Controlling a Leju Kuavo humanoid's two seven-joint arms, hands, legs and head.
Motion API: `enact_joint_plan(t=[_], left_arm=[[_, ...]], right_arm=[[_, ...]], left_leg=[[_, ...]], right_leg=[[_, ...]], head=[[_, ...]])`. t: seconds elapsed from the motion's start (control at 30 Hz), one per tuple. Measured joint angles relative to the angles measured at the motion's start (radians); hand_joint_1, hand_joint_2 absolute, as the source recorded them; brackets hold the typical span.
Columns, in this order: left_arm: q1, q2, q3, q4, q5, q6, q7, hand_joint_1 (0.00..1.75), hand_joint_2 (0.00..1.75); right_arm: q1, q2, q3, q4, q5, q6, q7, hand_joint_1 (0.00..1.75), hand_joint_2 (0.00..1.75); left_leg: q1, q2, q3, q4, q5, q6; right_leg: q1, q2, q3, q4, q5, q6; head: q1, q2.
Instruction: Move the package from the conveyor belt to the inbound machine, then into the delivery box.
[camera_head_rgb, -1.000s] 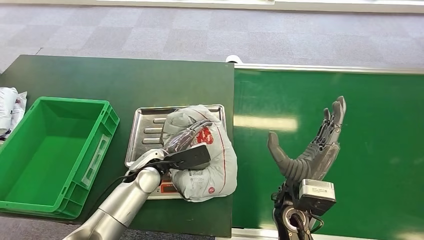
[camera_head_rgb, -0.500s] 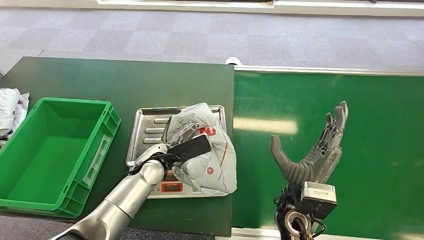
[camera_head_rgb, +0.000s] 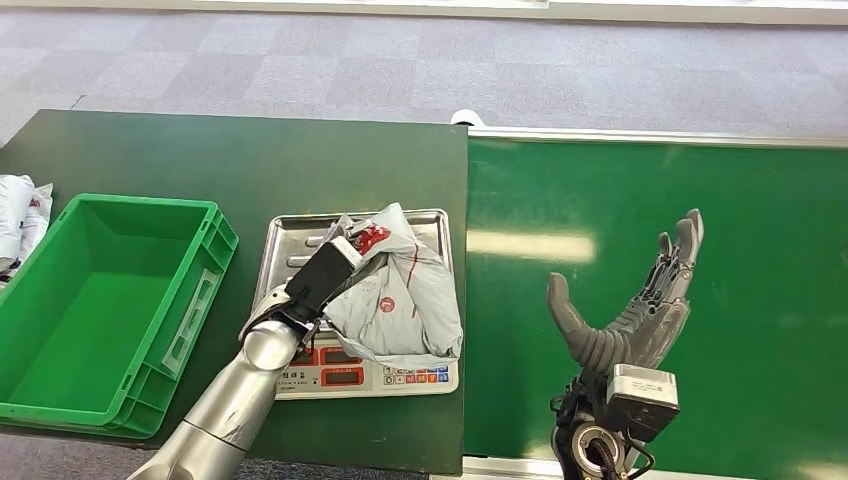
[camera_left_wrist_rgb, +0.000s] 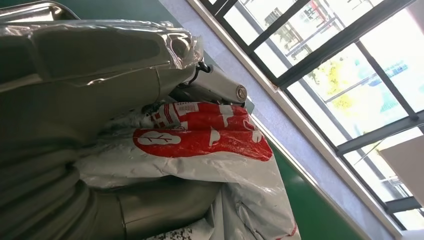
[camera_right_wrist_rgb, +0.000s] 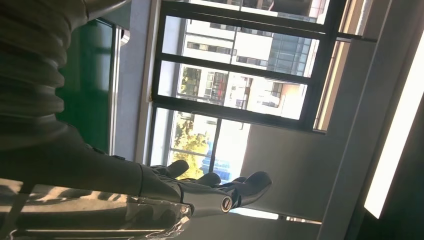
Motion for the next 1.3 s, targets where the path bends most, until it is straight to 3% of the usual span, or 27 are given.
enact_joint_plan(t=[0.13,0.37,0.47,0.57,0.73,0.87,0.97,1.13,1.3], left_arm=[[0.02,0.006,0.013,-0.054,0.057,0.087,-0.037,1.75,1.75],[0.082,0.05,0.092,-0.324,0.087,0.427,-0.145,1.73,1.75],[0.127,0.07,0.167,-0.437,0.074,0.516,-0.162,1.73,1.75],[0.155,0.085,0.232,-0.503,0.079,0.519,-0.171,1.73,1.75],[0.176,0.091,0.271,-0.55,0.076,0.52,-0.179,1.72,1.75],[0.181,0.11,0.323,-0.56,0.042,0.567,-0.129,1.75,1.75],[0.187,0.155,0.439,-0.547,0.042,0.56,-0.096,1.75,1.75],[0.233,0.232,0.666,-0.5,0.048,0.558,-0.116,1.74,1.75],[0.298,0.283,0.811,-0.437,-0.234,0.608,0.015,1.66,1.75]], right_arm=[[0.004,-0.003,0.0,0.0,-0.011,-0.007,0.0,0.0,1.75],[0.036,-0.005,-0.004,0.0,-0.022,-0.024,-0.016,0.0,1.75],[0.063,-0.005,-0.005,0.0,-0.016,-0.041,-0.029,0.0,1.75],[0.081,-0.005,-0.007,-0.002,-0.013,-0.048,-0.035,0.0,1.75],[0.087,-0.005,-0.008,-0.003,-0.011,-0.048,-0.039,0.0,1.75],[0.096,-0.005,-0.009,-0.003,-0.013,-0.048,-0.032,0.0,1.75],[0.11,-0.005,-0.011,-0.003,-0.018,-0.048,-0.023,0.0,1.75],[0.126,-0.005,-0.013,-0.001,-0.034,-0.041,-0.021,0.0,1.75],[0.129,-0.004,-0.015,0.007,-0.039,-0.025,-0.011,0.0,1.75]], left_leg=[[0.0,0.001,-0.001,0.0,0.0,0.0],[0.0,0.001,-0.002,0.0,0.0,0.0],[0.0,0.001,-0.003,0.0,-0.001,0.0],[0.0,0.001,-0.003,0.0,-0.001,0.0],[0.0,0.001,-0.003,0.0,0.0,0.0],[0.0,0.002,-0.003,0.0,-0.001,0.0],[0.002,0.004,-0.003,-0.001,-0.001,-0.001],[0.004,0.006,-0.003,-0.001,-0.002,-0.003],[0.003,0.006,-0.004,-0.001,-0.003,-0.003]], right_leg=[[0.0,0.0,-0.001,0.0,0.0,0.0],[0.001,0.0,-0.002,0.0,0.0,0.0],[0.001,0.0,-0.003,0.0,-0.001,0.0],[0.001,0.0,-0.004,0.0,-0.001,0.0],[0.0,0.0,-0.003,0.0,-0.001,0.0],[0.0,0.001,-0.003,0.0,0.0,0.0],[0.002,0.004,-0.004,0.001,-0.001,-0.001],[0.004,0.005,-0.006,0.001,-0.002,-0.003],[0.003,0.005,-0.005,0.001,-0.003,-0.003]], head=[[0.0,0.0],[0.0,0.0],[0.0,0.0],[0.0,0.0],[0.0,0.0],[0.0,0.0],[0.0,0.0],[0.0,0.0],[0.0,0.0]])
